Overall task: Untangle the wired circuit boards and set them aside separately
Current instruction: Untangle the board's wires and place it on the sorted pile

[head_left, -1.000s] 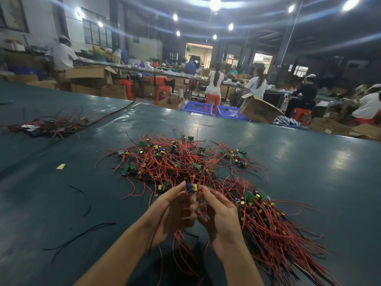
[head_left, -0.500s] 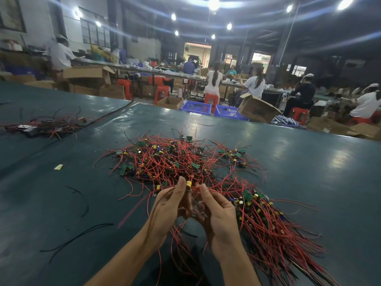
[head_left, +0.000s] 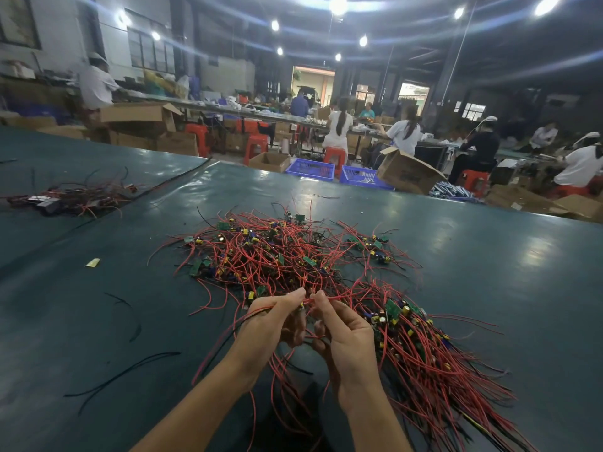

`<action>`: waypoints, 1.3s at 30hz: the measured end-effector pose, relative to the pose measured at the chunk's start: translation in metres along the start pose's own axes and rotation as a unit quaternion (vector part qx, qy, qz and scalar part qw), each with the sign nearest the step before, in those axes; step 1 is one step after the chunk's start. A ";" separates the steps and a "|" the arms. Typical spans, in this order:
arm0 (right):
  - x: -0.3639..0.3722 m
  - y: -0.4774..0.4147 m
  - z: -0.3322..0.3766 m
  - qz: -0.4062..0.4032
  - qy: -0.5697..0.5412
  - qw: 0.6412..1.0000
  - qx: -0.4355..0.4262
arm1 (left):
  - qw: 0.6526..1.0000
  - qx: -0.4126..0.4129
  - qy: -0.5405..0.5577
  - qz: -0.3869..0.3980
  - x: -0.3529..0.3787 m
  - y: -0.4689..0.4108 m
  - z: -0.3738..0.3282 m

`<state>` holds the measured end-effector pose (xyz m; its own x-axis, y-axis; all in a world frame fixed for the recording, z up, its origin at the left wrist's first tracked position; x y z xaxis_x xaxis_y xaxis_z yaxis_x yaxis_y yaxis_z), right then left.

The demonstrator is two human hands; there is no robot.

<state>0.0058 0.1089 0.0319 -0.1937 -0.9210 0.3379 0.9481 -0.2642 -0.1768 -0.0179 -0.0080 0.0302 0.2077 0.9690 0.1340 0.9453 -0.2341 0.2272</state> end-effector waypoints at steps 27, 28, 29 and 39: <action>-0.040 -0.019 0.012 -0.172 -0.194 0.963 0.068 | 0.986 0.098 -0.120 0.058 0.021 0.017 -0.010; -0.042 -0.020 0.013 -0.179 -0.214 0.958 0.064 | 0.985 0.101 -0.125 0.066 0.022 0.018 -0.009; -0.044 -0.021 0.014 -0.183 -0.232 0.953 0.060 | 0.984 0.104 -0.126 0.071 0.022 0.019 -0.009; -0.026 -0.014 0.009 -0.087 -0.088 0.992 -0.002 | 0.990 0.100 -0.039 0.089 0.015 0.019 -0.018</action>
<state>-0.0004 0.1387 0.0340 -0.3073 -0.7972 0.5196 0.9028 -0.4168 -0.1056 -0.0011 0.0004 0.0540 0.3877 0.9185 0.0773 0.9210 -0.3895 0.0093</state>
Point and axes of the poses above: each hand's wrist, its own y-axis away from the middle knuckle, its own x-axis out of the palm, z = x × y, the point moved 4 cm from there along -y, towards the middle knuckle, and after that the axes turned 13 degrees about -x, right-handed, at the moved point
